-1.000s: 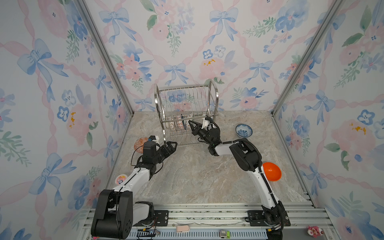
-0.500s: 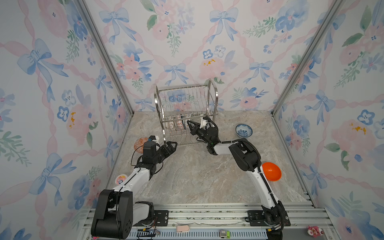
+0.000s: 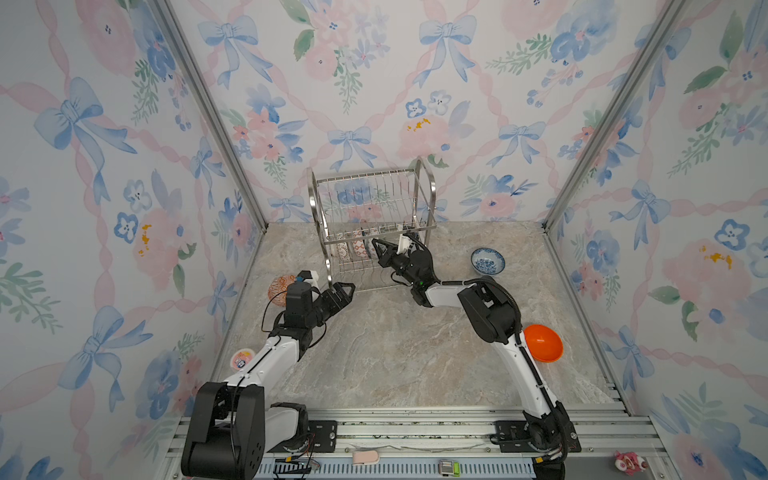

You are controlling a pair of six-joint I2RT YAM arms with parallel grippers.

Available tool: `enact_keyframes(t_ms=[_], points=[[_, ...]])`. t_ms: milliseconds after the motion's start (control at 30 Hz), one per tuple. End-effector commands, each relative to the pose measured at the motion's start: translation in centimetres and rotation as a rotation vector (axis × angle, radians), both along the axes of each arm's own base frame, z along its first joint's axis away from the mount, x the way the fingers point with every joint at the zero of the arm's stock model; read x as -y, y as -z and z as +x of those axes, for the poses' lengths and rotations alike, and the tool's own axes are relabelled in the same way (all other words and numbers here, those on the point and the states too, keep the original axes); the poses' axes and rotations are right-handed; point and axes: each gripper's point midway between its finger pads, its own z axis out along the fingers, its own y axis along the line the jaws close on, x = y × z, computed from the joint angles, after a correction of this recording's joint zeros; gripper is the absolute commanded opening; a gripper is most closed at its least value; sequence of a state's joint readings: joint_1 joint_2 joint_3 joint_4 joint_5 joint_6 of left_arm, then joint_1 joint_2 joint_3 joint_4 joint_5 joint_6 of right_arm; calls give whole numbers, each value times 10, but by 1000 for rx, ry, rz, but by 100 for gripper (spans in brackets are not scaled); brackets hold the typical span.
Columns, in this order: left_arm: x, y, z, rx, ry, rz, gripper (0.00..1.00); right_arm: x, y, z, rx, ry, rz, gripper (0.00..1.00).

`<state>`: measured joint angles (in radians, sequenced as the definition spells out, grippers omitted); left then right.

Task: Load the bowls into the dish rack
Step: 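Hold the green-patterned bowl upright in the rack while the left gripper moves toward the rack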

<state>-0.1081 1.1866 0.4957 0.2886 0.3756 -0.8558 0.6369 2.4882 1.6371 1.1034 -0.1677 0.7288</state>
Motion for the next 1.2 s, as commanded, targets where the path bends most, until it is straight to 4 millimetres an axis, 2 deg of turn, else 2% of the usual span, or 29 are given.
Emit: enact_keyframes(t_ms=[0, 67, 267, 367, 467, 500, 533, 567, 667, 867, 1167], points=[[6, -34, 8, 96, 11, 83, 98, 1, 35, 2, -87, 12, -18, 10], [-1, -26, 10, 43, -13, 200, 98, 1, 33, 1, -85, 11, -17, 10], [-15, -7, 15, -14, -70, 292, 96, 2, 25, 0, -73, 11, 7, 10], [-6, -10, 19, -3, -60, 360, 92, 2, 21, -1, -64, 9, 24, 10], [12, -17, 23, 24, -36, 396, 89, 4, 20, 1, -67, 4, 47, 10], [19, -13, 21, 22, -23, 419, 88, 5, 19, 1, -66, 4, 55, 10], [27, -28, 28, 53, -21, 431, 87, 6, 20, 1, -67, 4, 58, 10], [31, -28, 29, 54, -15, 452, 87, 7, 20, 0, -68, 5, 61, 10], [37, -22, 33, 38, -7, 488, 83, 11, 20, -1, -65, 8, 74, 9], [52, -16, 44, 29, 9, 415, 80, 20, 17, 0, -59, 16, 97, 9], [62, 7, 62, 9, 29, 412, 76, 21, 14, -2, -57, 10, 110, 9]])
